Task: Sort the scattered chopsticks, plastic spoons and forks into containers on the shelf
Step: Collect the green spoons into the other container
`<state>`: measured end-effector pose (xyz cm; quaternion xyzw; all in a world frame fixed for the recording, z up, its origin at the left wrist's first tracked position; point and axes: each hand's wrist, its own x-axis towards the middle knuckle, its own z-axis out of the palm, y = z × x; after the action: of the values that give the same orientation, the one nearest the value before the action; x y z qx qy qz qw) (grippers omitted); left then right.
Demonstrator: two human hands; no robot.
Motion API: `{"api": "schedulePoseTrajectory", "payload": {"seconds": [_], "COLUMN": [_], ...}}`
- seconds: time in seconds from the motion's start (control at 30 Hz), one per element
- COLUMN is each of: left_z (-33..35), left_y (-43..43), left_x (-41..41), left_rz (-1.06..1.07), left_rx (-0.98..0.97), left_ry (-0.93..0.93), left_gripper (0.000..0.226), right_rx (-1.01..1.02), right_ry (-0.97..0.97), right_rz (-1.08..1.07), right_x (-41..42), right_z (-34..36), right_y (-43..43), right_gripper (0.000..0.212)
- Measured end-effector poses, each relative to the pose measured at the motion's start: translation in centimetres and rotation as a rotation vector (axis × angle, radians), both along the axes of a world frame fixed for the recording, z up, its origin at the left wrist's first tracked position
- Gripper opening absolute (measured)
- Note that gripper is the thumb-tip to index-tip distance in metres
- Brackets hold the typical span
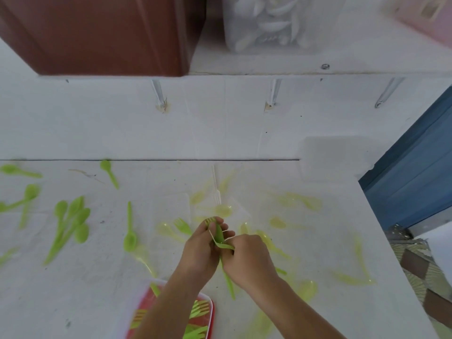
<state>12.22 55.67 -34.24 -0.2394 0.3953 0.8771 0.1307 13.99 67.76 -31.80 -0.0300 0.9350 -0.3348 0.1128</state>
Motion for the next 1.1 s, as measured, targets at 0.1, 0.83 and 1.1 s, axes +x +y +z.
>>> {"api": "schedulePoseTrajectory", "payload": {"seconds": [0.1,0.83,1.1], "left_z": [-0.1,1.2,2.5], "left_y": [-0.5,-7.0,-10.2], "left_x": [0.3,0.6,1.6], "left_rz": [0.024,0.214,0.214], "left_rx": [-0.037,-0.085,-0.075], "left_ry": [0.004,0.054,0.065], "left_gripper": [0.021,0.026,0.022], "right_rx": [-0.106,0.508,0.557], "right_ry": [-0.048,-0.069,0.029], "right_rz": [-0.019,0.042,0.11], "right_x": [0.7,0.1,0.5], "right_z": [0.2,-3.3,-4.5], "right_y": [-0.4,4.7,3.4], "right_gripper": [0.03,0.025,0.023]}}
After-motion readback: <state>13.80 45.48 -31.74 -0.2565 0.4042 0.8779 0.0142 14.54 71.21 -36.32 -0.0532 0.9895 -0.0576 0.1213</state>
